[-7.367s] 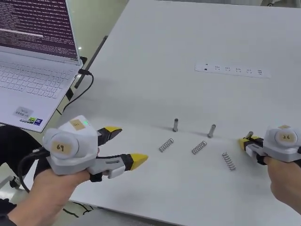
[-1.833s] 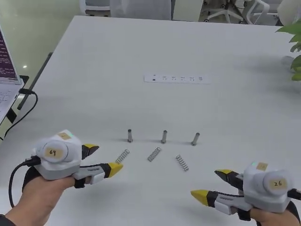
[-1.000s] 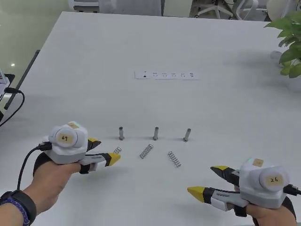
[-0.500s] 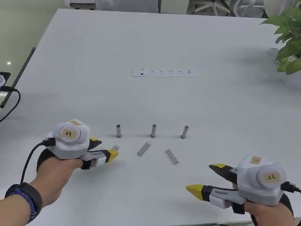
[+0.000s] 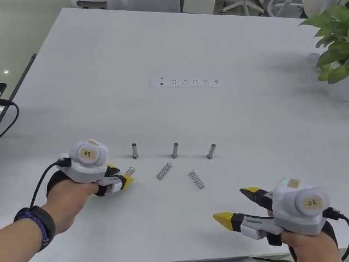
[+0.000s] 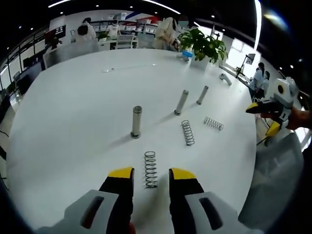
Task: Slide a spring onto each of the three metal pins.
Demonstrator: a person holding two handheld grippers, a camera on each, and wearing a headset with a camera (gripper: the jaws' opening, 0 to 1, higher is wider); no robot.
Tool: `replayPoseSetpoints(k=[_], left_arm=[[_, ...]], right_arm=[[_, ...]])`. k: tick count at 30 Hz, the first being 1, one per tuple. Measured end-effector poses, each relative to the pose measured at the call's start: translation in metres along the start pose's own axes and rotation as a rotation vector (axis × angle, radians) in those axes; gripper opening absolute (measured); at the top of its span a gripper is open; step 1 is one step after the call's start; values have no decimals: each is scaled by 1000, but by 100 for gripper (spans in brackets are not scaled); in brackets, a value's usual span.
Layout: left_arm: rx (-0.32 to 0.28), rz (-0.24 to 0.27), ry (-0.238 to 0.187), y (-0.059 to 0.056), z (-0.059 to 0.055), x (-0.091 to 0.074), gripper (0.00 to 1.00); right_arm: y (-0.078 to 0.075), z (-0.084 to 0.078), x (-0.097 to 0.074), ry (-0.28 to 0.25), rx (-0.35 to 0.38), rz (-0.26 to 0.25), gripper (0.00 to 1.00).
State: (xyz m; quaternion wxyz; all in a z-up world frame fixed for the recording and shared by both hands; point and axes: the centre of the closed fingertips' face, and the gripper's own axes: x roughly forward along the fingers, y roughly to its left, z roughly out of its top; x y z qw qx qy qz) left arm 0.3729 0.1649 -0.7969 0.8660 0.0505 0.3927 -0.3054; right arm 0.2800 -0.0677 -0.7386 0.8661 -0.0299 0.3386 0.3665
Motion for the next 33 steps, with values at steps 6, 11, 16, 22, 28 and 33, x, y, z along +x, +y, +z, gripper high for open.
replayPoseSetpoints(k=[6, 11, 16, 22, 28, 33], left_arm=[[26, 7, 35, -1, -6, 3, 15], [45, 10, 49, -1, -8, 2, 10], [83, 26, 74, -2, -12, 2, 3], [94, 16, 89, -1, -11, 4, 3], [100, 18, 108, 2, -15, 1, 2], [101, 13, 113, 2, -18, -4, 2]], right_arm=[[0, 1, 0, 1, -5, 1, 61], [0, 2, -1, 1, -6, 0, 61], [0, 2, -2, 5, -14, 2, 61], [0, 5, -2, 0, -15, 2, 61], [1, 8, -2, -6, -21, 3, 61], [3, 8, -1, -6, -22, 8, 61]])
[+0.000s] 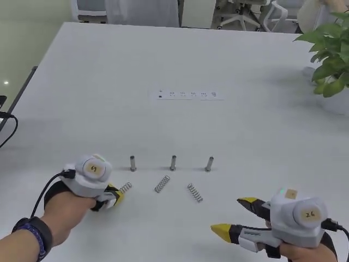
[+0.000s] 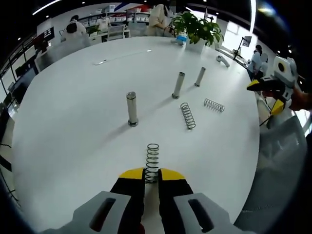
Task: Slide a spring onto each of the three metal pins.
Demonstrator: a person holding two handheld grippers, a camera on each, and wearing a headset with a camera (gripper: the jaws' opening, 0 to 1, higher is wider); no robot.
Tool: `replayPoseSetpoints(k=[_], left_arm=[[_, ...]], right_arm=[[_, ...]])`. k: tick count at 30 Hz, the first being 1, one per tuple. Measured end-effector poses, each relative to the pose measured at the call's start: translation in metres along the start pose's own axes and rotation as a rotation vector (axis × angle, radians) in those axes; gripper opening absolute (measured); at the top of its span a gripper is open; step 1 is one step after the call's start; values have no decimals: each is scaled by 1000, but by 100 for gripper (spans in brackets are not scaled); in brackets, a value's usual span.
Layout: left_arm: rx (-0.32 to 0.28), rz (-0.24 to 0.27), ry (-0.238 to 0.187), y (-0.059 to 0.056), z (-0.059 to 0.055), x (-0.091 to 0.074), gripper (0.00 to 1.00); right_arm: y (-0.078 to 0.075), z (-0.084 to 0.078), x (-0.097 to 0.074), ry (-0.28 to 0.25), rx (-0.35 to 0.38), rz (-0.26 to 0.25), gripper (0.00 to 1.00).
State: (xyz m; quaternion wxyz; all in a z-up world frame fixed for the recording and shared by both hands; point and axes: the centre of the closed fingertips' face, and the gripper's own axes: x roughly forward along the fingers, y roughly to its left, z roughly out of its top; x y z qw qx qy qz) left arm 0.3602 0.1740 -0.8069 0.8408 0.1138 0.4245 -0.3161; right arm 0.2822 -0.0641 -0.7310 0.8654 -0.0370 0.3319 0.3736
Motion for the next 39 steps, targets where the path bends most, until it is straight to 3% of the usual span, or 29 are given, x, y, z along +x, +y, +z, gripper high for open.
replayPoseSetpoints(k=[31, 39], left_arm=[[6, 16, -45, 3, 3, -35, 2], [21, 16, -65, -1, 9, -46, 2]], right_arm=[[12, 7, 8, -15, -1, 60, 58], [17, 12, 13, -25, 7, 84, 57]])
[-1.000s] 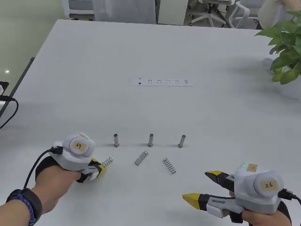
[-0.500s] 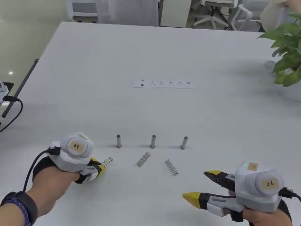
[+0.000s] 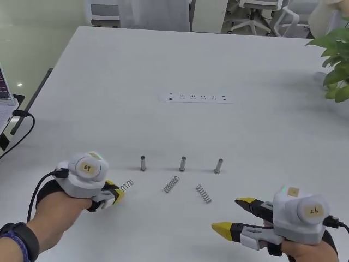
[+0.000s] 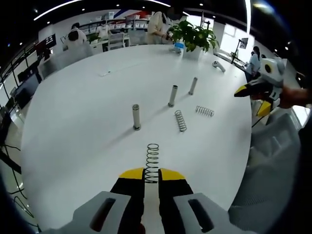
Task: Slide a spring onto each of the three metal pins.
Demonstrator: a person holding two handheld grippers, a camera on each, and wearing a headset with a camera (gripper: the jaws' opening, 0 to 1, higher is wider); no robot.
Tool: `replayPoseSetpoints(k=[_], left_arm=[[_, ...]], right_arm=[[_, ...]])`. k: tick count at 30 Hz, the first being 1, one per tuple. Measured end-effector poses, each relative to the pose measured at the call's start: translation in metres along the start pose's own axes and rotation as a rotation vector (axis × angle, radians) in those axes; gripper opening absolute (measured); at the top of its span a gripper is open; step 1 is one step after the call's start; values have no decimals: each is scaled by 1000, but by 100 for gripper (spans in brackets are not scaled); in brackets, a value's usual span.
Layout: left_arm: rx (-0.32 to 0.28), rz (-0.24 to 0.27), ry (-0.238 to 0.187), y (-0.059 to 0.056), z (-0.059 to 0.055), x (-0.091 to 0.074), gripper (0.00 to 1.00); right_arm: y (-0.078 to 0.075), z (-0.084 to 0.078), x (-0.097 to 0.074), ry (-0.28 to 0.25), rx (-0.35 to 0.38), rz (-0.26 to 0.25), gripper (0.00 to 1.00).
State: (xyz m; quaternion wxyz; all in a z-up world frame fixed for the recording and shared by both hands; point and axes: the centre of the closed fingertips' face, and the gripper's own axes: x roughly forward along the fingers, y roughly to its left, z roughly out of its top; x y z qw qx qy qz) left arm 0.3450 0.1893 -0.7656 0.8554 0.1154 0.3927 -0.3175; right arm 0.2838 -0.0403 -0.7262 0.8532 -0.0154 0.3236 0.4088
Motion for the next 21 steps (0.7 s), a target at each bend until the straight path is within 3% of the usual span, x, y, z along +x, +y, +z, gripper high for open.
replayPoseSetpoints(k=[3, 6, 21], left_arm=[[3, -1, -9, -2, 3, -3, 2], [-42, -10, -44, -7, 10, -9, 2], [23, -46, -83, -38, 24, -26, 2]], right_arm=[[2, 1, 2, 3, -5, 7, 57], [4, 2, 3, 2, -9, 14, 57], [11, 7, 14, 0, -13, 50, 56]])
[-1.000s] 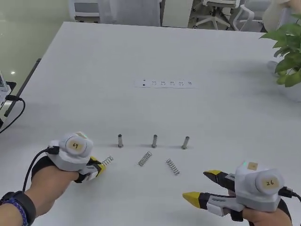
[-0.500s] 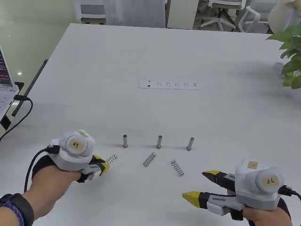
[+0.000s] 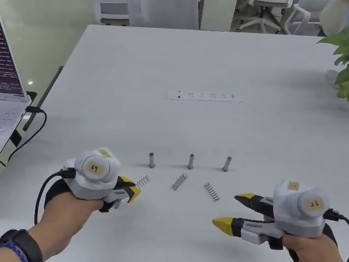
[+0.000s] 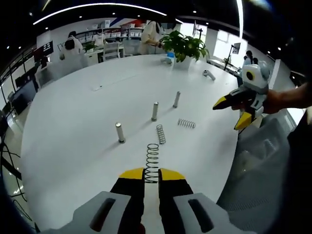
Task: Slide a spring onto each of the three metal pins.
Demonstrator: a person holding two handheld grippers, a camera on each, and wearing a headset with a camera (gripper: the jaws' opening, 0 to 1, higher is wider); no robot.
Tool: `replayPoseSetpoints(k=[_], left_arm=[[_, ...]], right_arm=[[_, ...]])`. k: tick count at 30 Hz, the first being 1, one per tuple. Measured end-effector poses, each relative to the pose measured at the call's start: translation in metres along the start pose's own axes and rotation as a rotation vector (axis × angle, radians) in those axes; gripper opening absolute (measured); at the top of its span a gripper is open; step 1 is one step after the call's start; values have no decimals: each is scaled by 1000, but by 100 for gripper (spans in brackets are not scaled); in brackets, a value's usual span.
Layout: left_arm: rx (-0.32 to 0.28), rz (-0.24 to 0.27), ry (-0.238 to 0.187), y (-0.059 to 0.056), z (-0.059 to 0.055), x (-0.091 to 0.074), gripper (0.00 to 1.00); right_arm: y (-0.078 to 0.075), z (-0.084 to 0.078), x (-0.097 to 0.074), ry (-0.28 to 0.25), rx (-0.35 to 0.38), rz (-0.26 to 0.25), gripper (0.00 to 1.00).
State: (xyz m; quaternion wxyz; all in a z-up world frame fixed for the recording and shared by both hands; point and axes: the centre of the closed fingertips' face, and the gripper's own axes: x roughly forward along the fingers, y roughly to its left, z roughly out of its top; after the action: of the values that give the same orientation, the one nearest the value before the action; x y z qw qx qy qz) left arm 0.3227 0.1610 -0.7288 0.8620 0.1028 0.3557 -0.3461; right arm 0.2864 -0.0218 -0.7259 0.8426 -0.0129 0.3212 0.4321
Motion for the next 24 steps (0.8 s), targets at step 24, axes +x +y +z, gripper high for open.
replayPoseSetpoints(k=[24], left_arm=[[86, -104, -33, -58, 24, 7, 2]], right_arm=[[21, 28, 25, -55, 9, 111, 45]])
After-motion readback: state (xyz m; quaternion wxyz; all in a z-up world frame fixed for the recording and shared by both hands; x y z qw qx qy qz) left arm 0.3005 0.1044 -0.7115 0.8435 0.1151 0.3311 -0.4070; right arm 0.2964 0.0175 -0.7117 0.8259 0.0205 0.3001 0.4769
